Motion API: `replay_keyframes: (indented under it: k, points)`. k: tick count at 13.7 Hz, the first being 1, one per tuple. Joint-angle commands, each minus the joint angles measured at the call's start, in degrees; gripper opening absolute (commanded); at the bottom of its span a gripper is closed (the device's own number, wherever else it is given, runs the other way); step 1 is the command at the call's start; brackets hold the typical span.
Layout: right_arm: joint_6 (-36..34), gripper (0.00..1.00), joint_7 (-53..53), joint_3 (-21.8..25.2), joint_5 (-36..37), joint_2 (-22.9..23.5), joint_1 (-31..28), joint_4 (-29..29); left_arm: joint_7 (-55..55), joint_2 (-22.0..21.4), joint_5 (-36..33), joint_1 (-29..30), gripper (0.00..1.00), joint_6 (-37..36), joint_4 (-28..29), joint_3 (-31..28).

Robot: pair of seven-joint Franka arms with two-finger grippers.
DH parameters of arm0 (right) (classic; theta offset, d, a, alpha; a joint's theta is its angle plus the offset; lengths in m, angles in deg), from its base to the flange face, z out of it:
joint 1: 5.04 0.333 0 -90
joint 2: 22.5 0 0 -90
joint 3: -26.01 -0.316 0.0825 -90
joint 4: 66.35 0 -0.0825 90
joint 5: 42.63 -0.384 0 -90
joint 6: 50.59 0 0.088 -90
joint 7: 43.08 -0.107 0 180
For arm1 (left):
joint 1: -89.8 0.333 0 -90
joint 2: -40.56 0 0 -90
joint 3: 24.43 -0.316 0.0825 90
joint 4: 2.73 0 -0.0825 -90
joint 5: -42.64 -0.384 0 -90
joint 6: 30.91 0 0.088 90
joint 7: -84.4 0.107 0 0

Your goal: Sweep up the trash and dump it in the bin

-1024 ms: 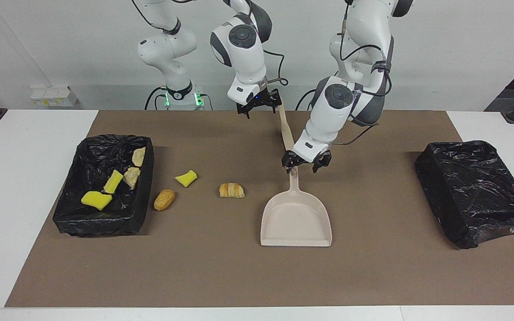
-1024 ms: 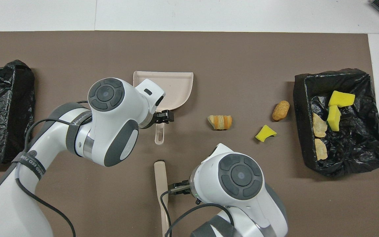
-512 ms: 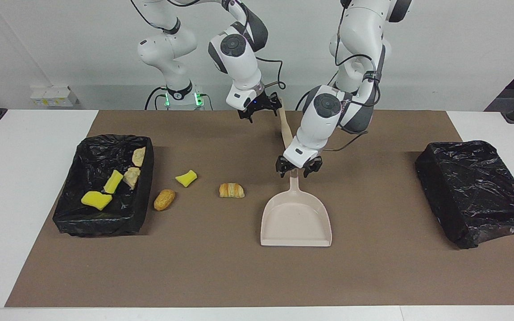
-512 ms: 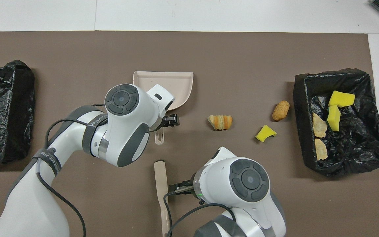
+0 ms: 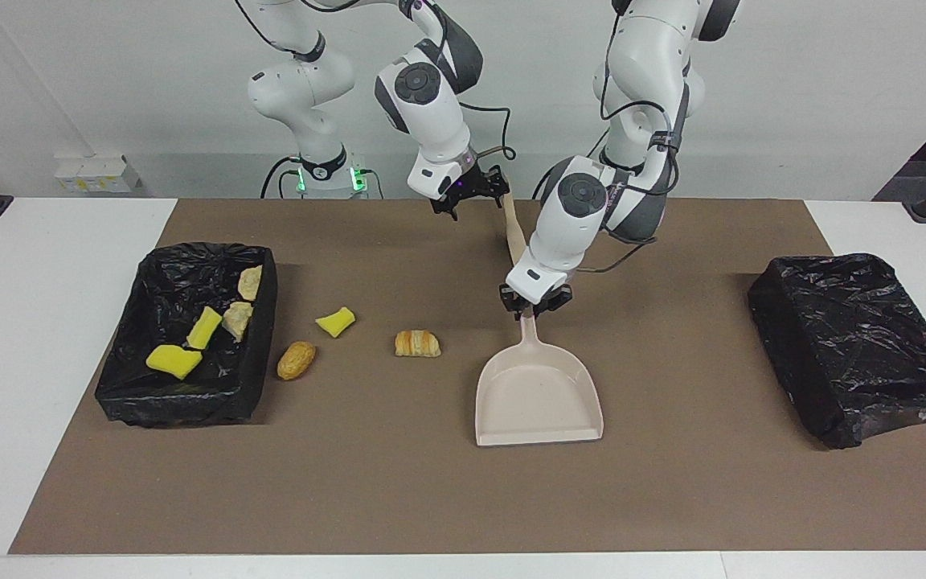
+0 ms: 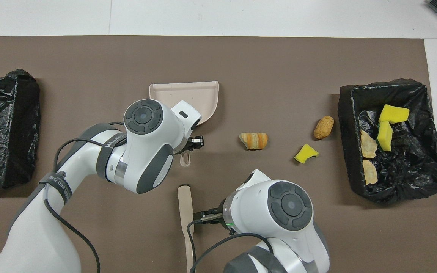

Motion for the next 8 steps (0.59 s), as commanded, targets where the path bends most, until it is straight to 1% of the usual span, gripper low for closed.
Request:
replay_keyframes:
  k: [1, 3, 5, 6, 8]
  points:
    - [5.38, 1.00, 1.35, -0.04, -3.08, 2.27, 2.06, -1.18, -0.82, -2.61, -1.26, 2.47, 0.00, -5.21, -2.30, -0.86]
    - [8.20, 1.00, 0.21, -0.04, -3.17, 4.83, 4.00, -1.18, -0.56, -1.82, -1.43, 4.48, 0.00, -6.09, -5.11, -2.00]
    - [11.10, 1.00, -4.52, -0.04, -3.09, 6.76, 7.95, -1.10, 0.23, 0.02, -5.46, 6.77, 0.00, -8.90, -8.72, -2.10]
    - [11.29, 1.00, -5.59, 0.05, -3.09, 7.03, 9.97, -1.18, 1.37, 0.55, -6.00, 8.87, 0.00, -9.43, -8.99, -2.10]
    - [10.15, 1.00, -9.88, 0.05, -2.30, 6.42, 11.65, -1.71, 6.71, 0.73, -5.92, 12.12, 0.00, -8.65, -8.91, -2.18]
